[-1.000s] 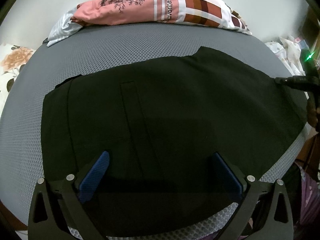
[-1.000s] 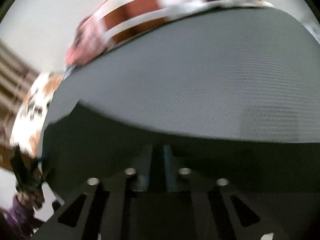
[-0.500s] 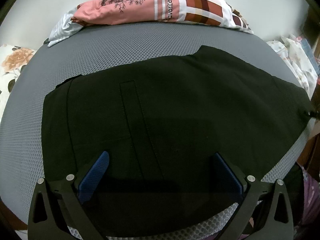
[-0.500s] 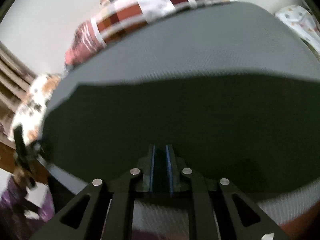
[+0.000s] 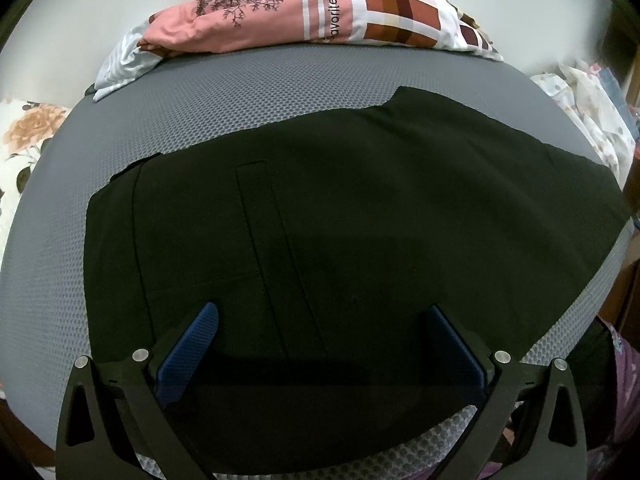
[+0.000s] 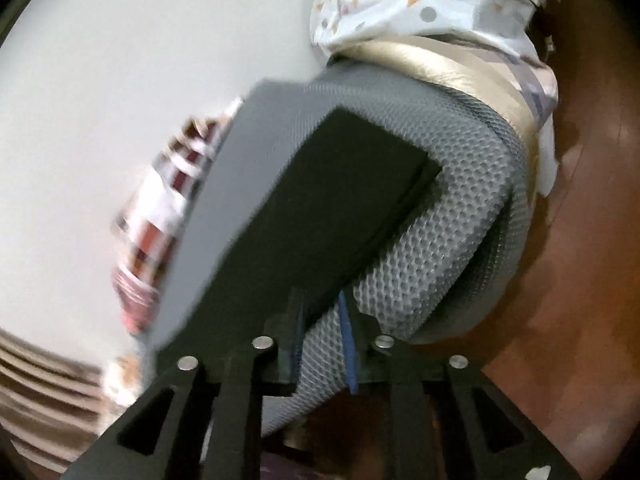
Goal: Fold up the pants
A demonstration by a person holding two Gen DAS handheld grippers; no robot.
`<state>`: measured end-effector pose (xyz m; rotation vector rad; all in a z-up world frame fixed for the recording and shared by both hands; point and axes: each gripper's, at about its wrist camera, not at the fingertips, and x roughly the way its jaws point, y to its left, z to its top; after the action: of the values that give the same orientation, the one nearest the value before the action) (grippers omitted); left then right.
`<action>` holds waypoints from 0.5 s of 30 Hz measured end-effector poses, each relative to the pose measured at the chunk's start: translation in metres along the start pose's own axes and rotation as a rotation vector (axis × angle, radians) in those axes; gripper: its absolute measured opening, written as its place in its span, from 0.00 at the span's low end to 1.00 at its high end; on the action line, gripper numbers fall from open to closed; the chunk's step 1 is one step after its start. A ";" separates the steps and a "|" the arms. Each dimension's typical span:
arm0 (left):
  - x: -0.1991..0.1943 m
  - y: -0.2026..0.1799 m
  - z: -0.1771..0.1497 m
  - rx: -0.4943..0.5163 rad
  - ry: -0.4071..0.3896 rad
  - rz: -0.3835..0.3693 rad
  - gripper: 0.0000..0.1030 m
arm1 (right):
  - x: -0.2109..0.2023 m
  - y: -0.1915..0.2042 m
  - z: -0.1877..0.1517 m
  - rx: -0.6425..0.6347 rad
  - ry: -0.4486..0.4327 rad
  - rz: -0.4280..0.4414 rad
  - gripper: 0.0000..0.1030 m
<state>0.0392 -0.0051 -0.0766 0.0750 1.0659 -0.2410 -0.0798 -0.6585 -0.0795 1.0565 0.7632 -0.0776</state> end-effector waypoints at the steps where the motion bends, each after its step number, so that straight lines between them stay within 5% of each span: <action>1: 0.000 0.000 0.000 -0.003 -0.001 -0.002 1.00 | 0.003 0.001 0.002 0.018 0.001 0.032 0.27; 6: -0.017 0.004 0.006 -0.072 -0.054 -0.027 1.00 | 0.009 -0.013 0.009 0.109 -0.005 0.112 0.35; 10: -0.036 0.001 0.013 -0.107 -0.112 -0.022 1.00 | 0.021 -0.020 0.021 0.146 0.006 0.057 0.38; 15: -0.039 0.001 0.013 -0.122 -0.131 -0.005 1.00 | 0.008 -0.040 0.030 0.278 -0.144 0.040 0.42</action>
<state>0.0324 -0.0006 -0.0363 -0.0524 0.9484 -0.1825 -0.0745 -0.7013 -0.1065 1.3151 0.6111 -0.2280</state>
